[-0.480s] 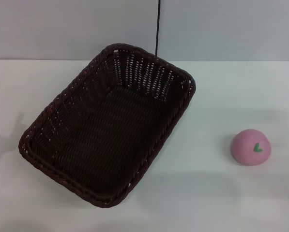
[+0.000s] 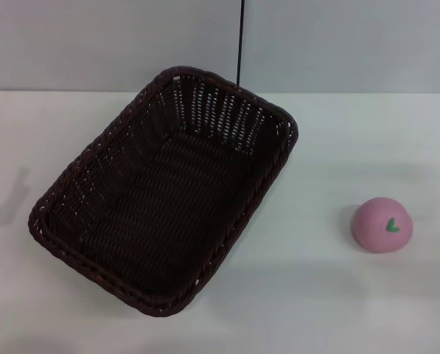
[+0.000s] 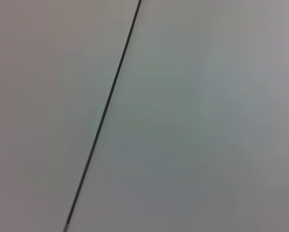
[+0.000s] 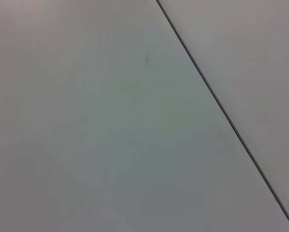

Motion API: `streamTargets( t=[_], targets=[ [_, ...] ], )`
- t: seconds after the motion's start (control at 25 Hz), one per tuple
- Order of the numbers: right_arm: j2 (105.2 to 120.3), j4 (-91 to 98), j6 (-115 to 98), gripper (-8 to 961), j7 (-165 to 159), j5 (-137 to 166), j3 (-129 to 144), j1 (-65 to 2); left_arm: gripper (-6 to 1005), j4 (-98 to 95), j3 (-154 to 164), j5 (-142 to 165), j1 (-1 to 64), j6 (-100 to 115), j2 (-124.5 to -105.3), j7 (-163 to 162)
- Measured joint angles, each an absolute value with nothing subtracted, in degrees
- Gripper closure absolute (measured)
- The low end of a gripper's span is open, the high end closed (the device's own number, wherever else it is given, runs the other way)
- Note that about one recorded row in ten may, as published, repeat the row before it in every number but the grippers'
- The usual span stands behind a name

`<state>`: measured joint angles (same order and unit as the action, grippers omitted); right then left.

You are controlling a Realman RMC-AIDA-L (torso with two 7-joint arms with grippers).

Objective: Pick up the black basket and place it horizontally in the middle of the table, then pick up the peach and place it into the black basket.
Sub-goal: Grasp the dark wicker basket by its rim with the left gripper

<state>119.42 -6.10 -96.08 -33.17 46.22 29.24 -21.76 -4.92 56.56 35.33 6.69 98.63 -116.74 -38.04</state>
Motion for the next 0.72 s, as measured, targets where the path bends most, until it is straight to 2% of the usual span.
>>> streamTargets(
  t=[0.04,0.12,0.16,0.2,0.24,0.32,0.4,0.48,0.56,0.64,0.72],
  targets=[
    [119.42,-6.09,-96.14,235,-33.19,46.21,29.04,-21.45,187,-7.64,58.26,35.33,6.05,97.14,-115.82,-41.19],
    [119.46,-6.11,-96.15,235,-33.30,46.21,28.49,-20.97,188,-8.37,58.69,35.33,5.91,96.74,-115.58,-42.02],
    [119.50,-6.14,-96.14,235,-33.46,46.21,28.05,-20.79,188,-13.48,61.49,35.33,4.77,93.91,-113.99,-47.03],
    [119.53,-6.16,-96.11,235,-33.60,46.21,27.78,-20.67,188,-13.48,61.49,35.33,4.77,93.91,-113.99,-47.03],
    [119.49,-6.16,-96.06,235,-33.85,46.21,27.35,-20.47,188,-19.79,63.22,36.42,3.38,91.08,-112.41,-52.54],
    [119.43,-6.15,-96.07,235,-33.91,46.21,27.22,-20.40,188,-19.79,63.22,36.42,3.38,91.08,-112.41,-52.54],
    [119.34,-5.90,-96.18,235,-34.11,46.21,27.03,-20.21,189,-34.84,61.45,45.14,0.28,84.76,-110.91,-64.04],
    [119.32,-5.53,-96.30,235,-34.77,46.20,26.94,-19.99,189,-48.85,57.87,55.96,-1.38,79.11,-110.95,-74.67],
    [119.31,-5.39,-96.23,235,-35.23,46.19,26.90,-19.92,189,-48.85,57.87,55.96,-1.38,79.11,-110.95,-74.67],
    [119.30,-5.38,-95.98,235,-35.31,46.17,26.89,-20.01,189,-65.76,50.97,74.78,-0.43,77.32,-112.99,-90.43],
    [119.28,-5.36,-95.87,235,-35.32,46.16,26.89,-20.21,189,-70.40,49.01,80.02,0.49,77.64,-113.61,-95.41]
  ],
)
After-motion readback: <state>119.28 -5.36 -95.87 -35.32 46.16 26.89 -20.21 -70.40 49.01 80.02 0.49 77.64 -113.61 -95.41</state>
